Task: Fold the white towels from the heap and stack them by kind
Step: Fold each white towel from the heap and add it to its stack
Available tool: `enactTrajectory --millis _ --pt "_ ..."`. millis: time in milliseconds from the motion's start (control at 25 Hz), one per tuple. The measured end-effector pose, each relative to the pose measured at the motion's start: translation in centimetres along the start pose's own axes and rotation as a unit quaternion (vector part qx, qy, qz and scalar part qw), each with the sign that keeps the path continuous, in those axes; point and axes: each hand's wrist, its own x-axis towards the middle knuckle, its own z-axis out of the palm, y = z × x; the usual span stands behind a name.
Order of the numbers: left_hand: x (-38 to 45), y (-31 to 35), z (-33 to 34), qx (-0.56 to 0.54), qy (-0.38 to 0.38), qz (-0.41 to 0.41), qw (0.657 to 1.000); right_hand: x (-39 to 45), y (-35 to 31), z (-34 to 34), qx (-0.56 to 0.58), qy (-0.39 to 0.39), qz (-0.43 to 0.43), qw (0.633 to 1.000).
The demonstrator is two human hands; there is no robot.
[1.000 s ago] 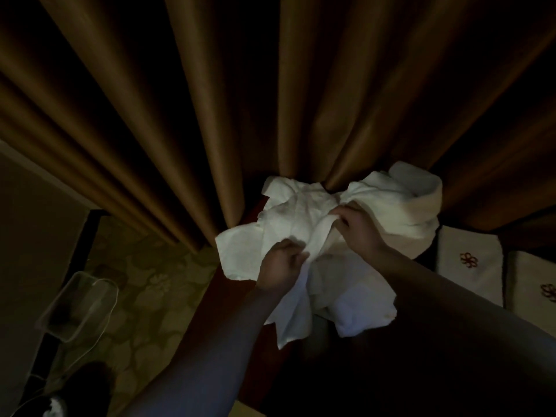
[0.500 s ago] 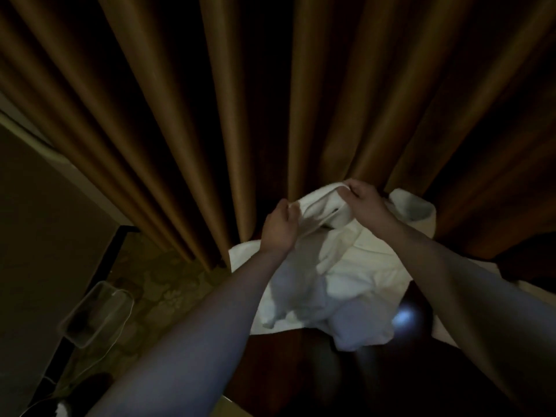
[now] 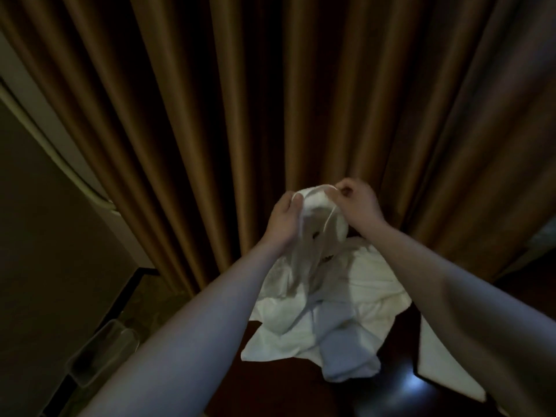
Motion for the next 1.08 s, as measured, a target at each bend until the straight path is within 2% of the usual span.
enactTrajectory --millis 80,160,240,400,520,640,800,960,1040,1080 --pt "-1.6 2.5 1.6 -0.008 -0.005 -0.001 1.000 -2.2 1.3 -0.2 -0.052 0.028 0.039 0.997" --pt "-3.1 4.4 3.1 -0.021 -0.004 -0.001 1.000 -3.9 2.8 0.5 -0.062 -0.022 0.112 0.991" --pt "-4.6 5.1 3.7 -0.032 0.008 -0.013 0.999 -5.5 3.2 0.8 -0.025 -0.046 0.155 0.986" --pt "-7.5 4.4 2.4 -0.067 0.045 -0.038 0.996 -8.6 3.0 0.0 0.022 -0.055 0.172 0.983" --pt "-9.1 3.8 0.7 -0.089 0.078 -0.060 0.991 -10.8 3.1 -1.8 0.093 -0.113 0.166 0.975" --pt "-10.1 3.2 -0.9 -0.003 0.082 -0.045 0.996 -11.7 2.2 -4.5 0.126 -0.125 0.150 0.973" --pt "-10.9 2.2 -1.7 0.118 -0.008 -0.005 0.993 -12.5 -1.5 -8.3 0.159 -0.118 0.156 0.968" --pt "-11.5 1.5 -1.9 0.135 -0.051 0.036 0.989 -15.3 -4.4 -11.1 0.034 -0.132 0.140 0.981" --pt "-11.5 1.5 -1.8 0.242 -0.083 0.062 0.965 -17.5 -4.8 -12.0 0.004 -0.118 0.152 0.981" --pt "-11.7 1.7 -1.7 0.328 -0.101 0.079 0.936 -18.6 -4.8 -12.4 -0.006 -0.106 0.160 0.981"
